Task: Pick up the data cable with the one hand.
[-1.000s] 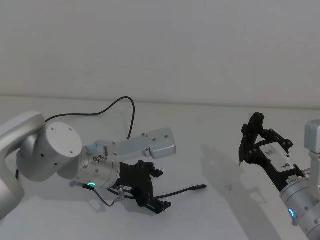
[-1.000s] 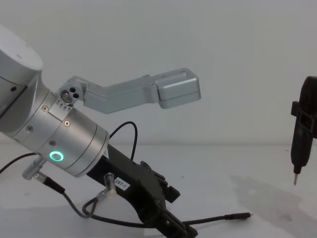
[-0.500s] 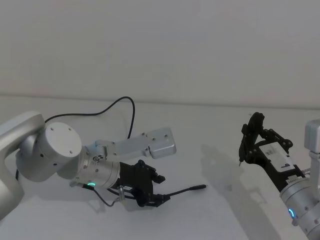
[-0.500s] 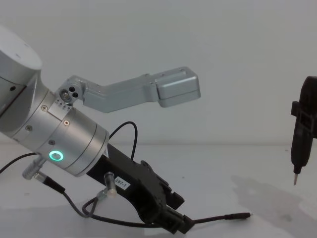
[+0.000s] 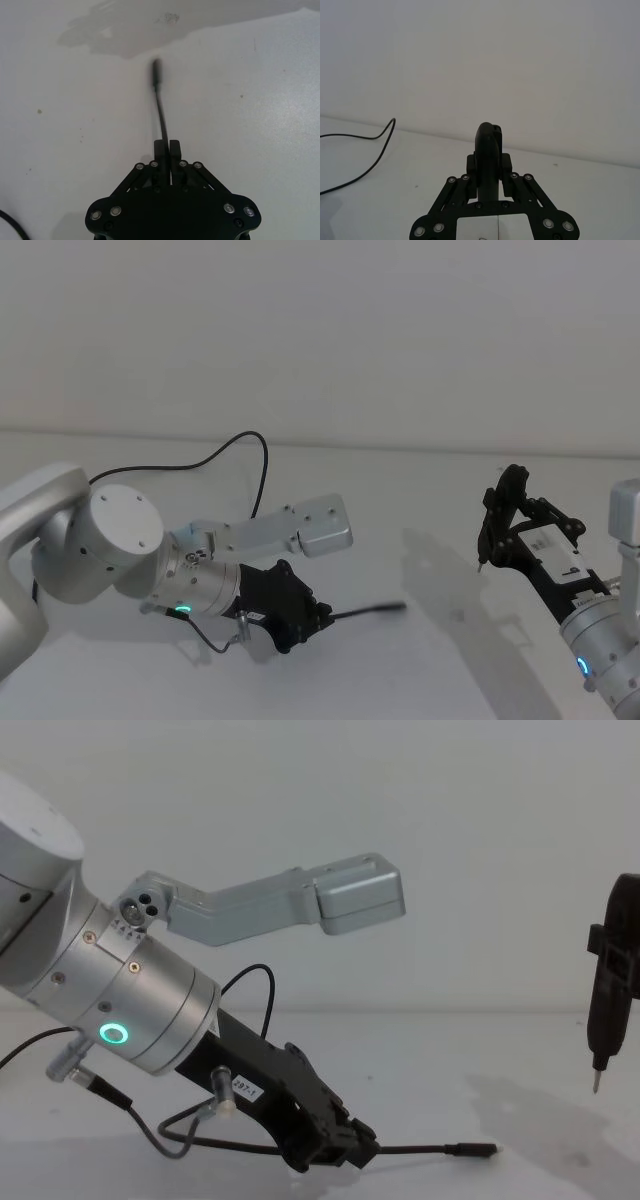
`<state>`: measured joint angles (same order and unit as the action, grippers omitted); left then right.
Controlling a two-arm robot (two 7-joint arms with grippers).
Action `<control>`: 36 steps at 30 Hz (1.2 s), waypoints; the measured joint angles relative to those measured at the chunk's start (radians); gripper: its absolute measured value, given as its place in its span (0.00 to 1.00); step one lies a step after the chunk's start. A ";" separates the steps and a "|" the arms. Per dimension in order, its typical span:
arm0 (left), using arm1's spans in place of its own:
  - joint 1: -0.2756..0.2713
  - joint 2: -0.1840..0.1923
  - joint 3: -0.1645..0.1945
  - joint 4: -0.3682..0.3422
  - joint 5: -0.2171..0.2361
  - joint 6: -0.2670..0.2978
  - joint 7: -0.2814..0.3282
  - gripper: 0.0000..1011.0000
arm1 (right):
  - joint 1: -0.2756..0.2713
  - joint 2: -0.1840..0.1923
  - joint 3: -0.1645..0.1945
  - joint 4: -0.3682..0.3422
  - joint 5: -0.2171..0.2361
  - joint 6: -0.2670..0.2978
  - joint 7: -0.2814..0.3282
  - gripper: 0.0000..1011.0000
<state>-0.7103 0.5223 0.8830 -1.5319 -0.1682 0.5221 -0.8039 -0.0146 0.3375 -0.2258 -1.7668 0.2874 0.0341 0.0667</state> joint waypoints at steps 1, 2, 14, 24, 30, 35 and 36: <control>0.000 0.000 0.000 0.000 0.000 0.000 0.000 0.06 | 0.000 0.000 0.000 0.000 0.000 0.000 0.000 0.27; 0.000 0.000 0.000 0.000 0.000 0.000 0.000 0.06 | 0.000 0.000 0.000 0.000 0.000 0.000 0.000 0.27; 0.000 0.000 0.000 0.000 -0.001 -0.001 0.000 0.03 | 0.000 0.000 0.000 0.000 0.000 0.000 0.000 0.27; 0.009 -0.002 -0.017 -0.004 -0.014 -0.014 0.015 0.03 | 0.003 -0.006 0.008 -0.010 0.003 -0.007 0.003 0.27; 0.022 -0.010 -0.050 -0.015 -0.036 -0.035 0.046 0.03 | 0.010 -0.014 0.024 -0.034 0.029 -0.013 0.017 0.27; 0.028 -0.023 -0.080 -0.027 -0.061 -0.050 0.074 0.03 | 0.020 -0.023 0.041 -0.059 0.064 -0.011 0.036 0.27; 0.028 -0.026 -0.085 -0.029 -0.065 -0.052 0.077 0.03 | 0.022 -0.024 0.043 -0.062 0.069 -0.011 0.039 0.27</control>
<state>-0.6823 0.4967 0.7985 -1.5606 -0.2329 0.4705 -0.7267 0.0071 0.3130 -0.1830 -1.8290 0.3564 0.0234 0.1057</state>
